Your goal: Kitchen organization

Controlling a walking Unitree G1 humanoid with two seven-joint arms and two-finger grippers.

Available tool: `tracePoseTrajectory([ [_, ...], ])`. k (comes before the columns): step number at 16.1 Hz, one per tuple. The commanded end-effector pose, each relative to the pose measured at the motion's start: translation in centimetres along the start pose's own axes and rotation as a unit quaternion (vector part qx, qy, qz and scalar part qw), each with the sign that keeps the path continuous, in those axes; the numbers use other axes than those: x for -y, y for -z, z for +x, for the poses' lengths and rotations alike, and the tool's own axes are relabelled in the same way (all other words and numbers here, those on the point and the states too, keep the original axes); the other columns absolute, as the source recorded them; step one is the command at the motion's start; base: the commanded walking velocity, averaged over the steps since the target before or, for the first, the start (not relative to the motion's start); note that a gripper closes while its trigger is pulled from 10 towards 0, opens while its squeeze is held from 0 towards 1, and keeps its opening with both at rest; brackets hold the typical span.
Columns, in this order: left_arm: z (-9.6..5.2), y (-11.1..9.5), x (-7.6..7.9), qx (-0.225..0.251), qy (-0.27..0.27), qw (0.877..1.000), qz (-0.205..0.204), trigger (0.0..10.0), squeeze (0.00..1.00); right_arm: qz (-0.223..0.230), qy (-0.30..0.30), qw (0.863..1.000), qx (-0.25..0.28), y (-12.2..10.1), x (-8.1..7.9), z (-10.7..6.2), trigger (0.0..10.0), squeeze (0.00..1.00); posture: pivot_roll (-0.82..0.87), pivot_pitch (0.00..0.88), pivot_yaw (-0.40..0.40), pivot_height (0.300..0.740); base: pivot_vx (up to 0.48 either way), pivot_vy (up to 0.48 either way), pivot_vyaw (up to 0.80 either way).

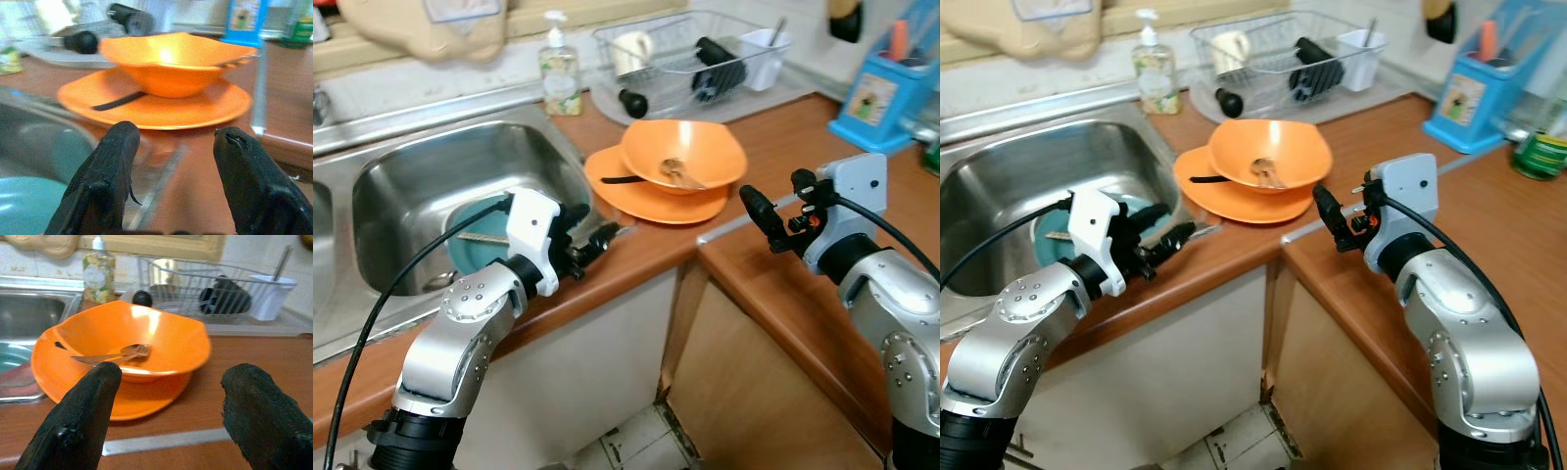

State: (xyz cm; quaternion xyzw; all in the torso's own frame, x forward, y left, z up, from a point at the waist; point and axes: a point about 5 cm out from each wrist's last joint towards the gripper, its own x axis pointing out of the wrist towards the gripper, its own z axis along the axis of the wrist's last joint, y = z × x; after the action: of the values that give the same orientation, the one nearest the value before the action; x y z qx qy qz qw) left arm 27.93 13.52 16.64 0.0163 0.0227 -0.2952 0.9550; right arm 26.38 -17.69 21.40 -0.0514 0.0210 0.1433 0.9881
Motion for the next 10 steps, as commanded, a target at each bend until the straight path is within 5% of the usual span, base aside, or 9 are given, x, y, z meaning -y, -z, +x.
tracePoseTrajectory([
  [1,-0.10,-0.16,-0.80,0.006,-0.027,1.000,0.005,10.0,0.00,-0.012,-0.002,1.000,0.014,-0.45,-0.42,-0.12,10.0,0.00,-0.15,0.000,0.028,0.740,0.000,0.000,0.00],
  [10,-0.26,0.01,-0.99,0.002,-0.037,0.999,0.011,10.0,0.00,-0.004,0.004,1.000,0.004,-0.09,-0.41,0.02,10.0,0.00,-0.14,0.000,0.026,0.740,0.000,0.000,0.00],
])
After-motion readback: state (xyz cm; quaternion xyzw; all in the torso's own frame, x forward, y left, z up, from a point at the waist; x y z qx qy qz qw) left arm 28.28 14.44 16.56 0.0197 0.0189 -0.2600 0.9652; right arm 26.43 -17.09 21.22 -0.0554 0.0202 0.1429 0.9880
